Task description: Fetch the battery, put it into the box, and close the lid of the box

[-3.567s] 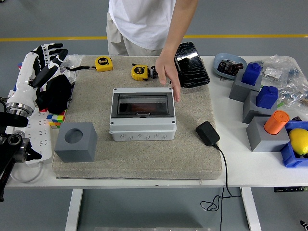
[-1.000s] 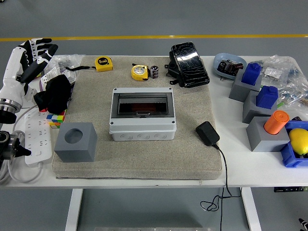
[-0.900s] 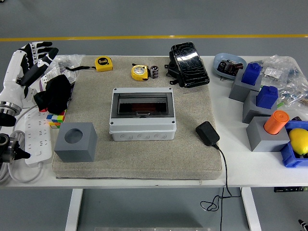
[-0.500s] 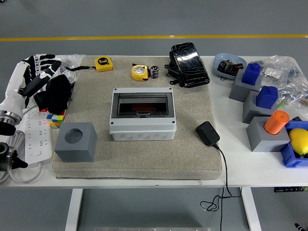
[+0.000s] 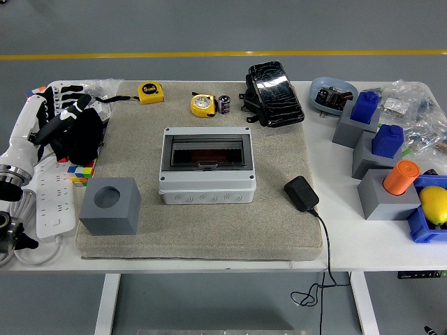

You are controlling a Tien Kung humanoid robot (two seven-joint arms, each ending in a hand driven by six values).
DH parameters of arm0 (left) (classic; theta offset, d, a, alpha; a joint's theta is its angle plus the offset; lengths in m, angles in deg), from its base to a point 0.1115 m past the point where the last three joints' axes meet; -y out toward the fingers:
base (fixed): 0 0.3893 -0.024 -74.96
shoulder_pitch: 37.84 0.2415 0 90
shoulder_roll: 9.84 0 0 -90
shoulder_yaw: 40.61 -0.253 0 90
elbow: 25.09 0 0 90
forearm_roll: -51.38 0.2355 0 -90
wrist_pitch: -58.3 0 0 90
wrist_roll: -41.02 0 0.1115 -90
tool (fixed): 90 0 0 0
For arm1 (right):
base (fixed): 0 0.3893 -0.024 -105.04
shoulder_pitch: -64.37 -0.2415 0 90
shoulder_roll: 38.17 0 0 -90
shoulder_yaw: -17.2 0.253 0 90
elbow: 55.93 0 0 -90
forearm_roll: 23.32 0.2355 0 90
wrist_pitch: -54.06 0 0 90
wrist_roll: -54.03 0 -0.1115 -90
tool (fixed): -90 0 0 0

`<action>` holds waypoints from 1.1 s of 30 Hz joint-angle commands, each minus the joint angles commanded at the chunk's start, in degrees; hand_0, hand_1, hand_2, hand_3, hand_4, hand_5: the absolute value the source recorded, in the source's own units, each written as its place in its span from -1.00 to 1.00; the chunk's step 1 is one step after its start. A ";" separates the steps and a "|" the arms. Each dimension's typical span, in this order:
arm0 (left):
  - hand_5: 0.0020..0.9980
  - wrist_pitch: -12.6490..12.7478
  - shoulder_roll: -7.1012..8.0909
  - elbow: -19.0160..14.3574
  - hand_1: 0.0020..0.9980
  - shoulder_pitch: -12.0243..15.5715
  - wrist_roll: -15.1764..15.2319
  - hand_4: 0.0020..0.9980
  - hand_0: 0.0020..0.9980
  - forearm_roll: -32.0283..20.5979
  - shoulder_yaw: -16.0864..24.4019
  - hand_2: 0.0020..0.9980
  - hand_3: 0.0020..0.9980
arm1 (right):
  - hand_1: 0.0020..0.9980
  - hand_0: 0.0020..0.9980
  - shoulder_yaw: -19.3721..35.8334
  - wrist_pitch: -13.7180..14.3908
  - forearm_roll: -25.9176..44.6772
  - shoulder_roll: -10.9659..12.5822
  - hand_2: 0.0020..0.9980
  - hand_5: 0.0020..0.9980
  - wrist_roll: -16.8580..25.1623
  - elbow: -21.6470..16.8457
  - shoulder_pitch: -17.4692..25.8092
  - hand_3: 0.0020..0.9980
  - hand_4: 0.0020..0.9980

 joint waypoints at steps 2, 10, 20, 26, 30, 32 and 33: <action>0.33 -0.04 -0.16 0.01 0.34 -0.18 -0.06 1.00 0.22 0.14 0.12 0.32 0.35 | 0.31 0.28 -0.15 0.20 0.06 0.07 0.32 -0.13 -0.02 0.02 -0.26 0.06 0.89; 0.32 -0.25 -0.03 -0.15 0.33 -0.75 -0.13 1.00 0.19 0.44 -0.01 0.32 0.34 | 0.31 0.28 -0.51 -0.06 0.04 -0.07 0.32 -0.13 -0.16 0.19 -0.43 0.06 0.89; 0.32 -0.34 -0.10 -0.20 0.31 -0.48 -0.26 1.00 0.14 0.83 -0.02 0.31 0.34 | 0.31 0.28 -0.40 -0.06 -0.07 -0.21 0.32 -0.13 -0.25 0.43 -0.57 0.06 0.89; 0.32 -0.33 -0.06 -0.35 0.31 -0.49 -0.27 1.00 0.14 0.91 0.09 0.30 0.34 | 0.31 0.28 -0.61 -0.11 -0.08 -0.28 0.32 -0.12 -0.20 0.39 -0.66 0.06 0.89; 0.32 -0.33 -0.12 -0.36 0.31 -0.51 -0.25 1.00 0.14 0.91 0.02 0.30 0.34 | 0.31 0.28 -0.57 -0.12 -0.07 -0.26 0.32 -0.12 -0.27 0.47 -0.65 0.06 0.89; 0.32 -0.33 -0.17 -0.36 0.29 -0.52 -0.26 1.00 0.13 0.93 0.03 0.30 0.34 | 0.31 0.28 -0.53 -0.08 -0.14 -0.21 0.32 -0.12 -0.32 0.48 -0.66 0.06 0.89; 0.32 -0.33 -0.18 -0.37 0.29 -0.52 -0.25 1.00 0.13 0.92 0.04 0.30 0.34 | 0.31 0.28 -0.52 -0.07 -0.14 -0.20 0.32 -0.12 -0.32 0.48 -0.66 0.06 0.89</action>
